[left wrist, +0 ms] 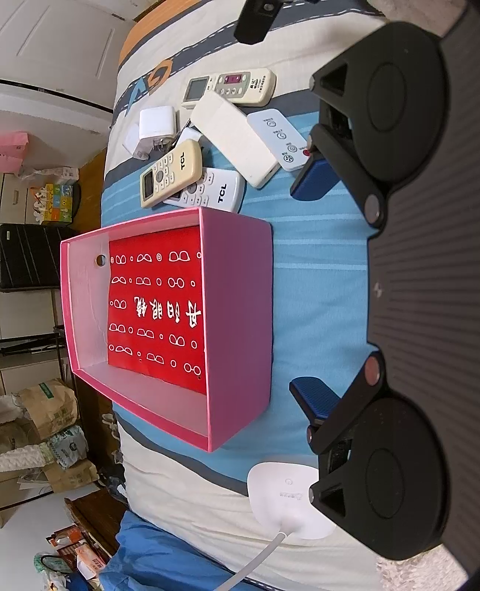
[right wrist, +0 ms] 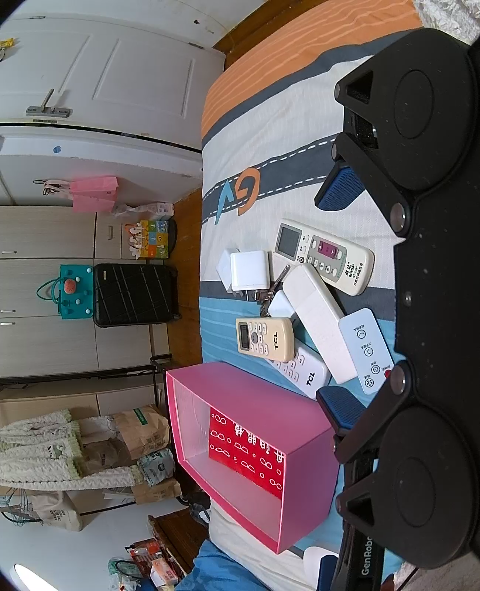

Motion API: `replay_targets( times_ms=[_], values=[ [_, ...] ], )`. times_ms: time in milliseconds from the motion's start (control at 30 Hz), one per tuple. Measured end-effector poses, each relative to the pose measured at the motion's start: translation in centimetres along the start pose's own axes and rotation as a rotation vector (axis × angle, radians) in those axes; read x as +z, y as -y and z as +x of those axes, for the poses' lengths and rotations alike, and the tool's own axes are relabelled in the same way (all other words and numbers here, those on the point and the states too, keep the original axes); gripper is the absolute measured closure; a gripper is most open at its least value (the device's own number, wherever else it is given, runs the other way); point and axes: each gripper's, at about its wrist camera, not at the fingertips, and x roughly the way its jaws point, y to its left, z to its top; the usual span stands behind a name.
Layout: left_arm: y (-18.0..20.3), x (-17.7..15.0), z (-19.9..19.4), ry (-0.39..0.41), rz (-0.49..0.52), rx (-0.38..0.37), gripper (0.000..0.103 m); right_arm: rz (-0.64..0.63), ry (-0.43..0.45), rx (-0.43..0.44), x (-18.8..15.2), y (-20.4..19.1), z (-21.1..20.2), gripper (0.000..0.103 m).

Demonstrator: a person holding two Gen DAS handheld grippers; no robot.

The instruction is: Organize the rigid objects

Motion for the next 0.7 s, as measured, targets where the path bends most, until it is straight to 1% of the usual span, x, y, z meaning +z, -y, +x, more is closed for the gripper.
replay_targets(
  times_ms=[700],
  values=[
    [-0.07,-0.02,-0.03,0.0,0.0,0.0,0.0,-0.012,-0.002,-0.001,-0.09,-0.13,0.06,0.001]
  ],
)
